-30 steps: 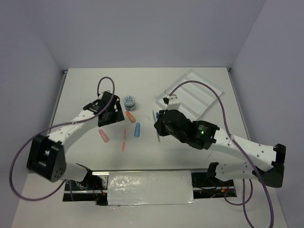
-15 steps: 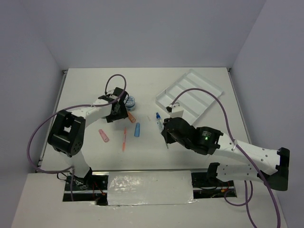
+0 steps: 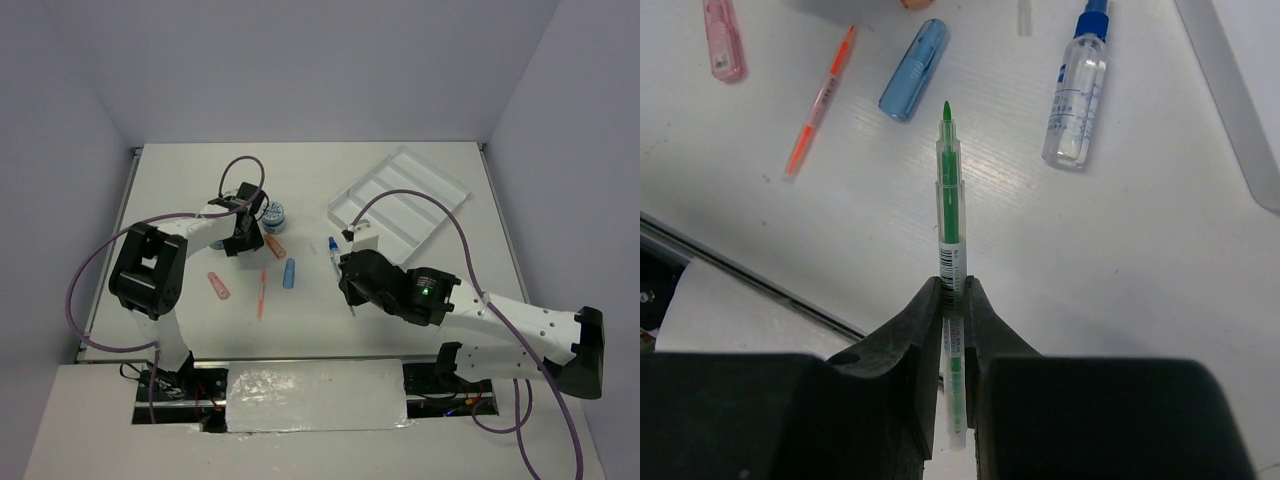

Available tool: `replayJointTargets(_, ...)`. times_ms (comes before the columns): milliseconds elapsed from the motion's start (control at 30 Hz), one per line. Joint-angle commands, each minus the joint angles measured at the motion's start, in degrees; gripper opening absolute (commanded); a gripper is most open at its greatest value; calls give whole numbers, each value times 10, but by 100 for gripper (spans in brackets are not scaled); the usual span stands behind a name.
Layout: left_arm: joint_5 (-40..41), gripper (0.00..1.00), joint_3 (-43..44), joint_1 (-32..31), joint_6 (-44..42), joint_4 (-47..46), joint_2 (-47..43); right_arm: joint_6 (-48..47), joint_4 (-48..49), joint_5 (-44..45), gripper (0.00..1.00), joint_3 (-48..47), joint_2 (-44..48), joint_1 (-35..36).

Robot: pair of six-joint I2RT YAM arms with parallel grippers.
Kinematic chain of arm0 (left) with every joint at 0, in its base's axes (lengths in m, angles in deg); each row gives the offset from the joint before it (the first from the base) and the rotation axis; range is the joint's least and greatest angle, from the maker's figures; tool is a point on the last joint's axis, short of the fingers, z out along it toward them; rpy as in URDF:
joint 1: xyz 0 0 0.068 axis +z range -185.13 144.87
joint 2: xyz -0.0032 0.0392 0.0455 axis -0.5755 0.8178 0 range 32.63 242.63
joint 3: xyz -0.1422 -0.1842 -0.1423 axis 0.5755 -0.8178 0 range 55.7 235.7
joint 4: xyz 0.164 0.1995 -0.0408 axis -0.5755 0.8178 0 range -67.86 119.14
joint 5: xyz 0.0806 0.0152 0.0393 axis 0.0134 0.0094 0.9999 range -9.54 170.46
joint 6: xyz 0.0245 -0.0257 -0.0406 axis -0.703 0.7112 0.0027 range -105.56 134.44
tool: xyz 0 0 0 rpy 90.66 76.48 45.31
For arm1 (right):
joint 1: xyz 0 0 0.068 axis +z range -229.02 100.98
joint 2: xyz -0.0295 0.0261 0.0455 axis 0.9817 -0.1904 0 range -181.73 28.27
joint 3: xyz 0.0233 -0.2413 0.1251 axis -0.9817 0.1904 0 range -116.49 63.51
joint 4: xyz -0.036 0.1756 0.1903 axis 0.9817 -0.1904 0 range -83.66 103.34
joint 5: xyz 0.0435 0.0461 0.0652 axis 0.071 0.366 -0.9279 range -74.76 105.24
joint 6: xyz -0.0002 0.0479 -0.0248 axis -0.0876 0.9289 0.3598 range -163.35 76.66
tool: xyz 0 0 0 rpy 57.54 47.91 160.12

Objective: Sort the stationery into containers
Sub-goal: Close the pen cap on the pen.

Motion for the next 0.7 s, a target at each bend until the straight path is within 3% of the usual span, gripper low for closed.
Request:
replayJointTargets(0,-3,62,-6,9,2,-12,13,-10,23,0,0,-6,-9,4)
replayJointTargets(333,-25,36,-20,10,-6,-34,25,-10,28,-11,0,-9,-13,4)
replayJointTargets(367,-25,32,-23,10,-5,-34,25,-10,29,-13,0,-8,-10,4)
replayJointTargets(400,-30,21,-26,10,-5,-36,25,-10,30,-15,0,-7,-10,4)
replayJointTargets(567,-44,0,-56,10,1,-44,-14,-21,70,-54,0,15,1,4)
replayJointTargets(667,-70,0,-83,7,4,-63,-74,-26,107,-80,0,33,4,4)
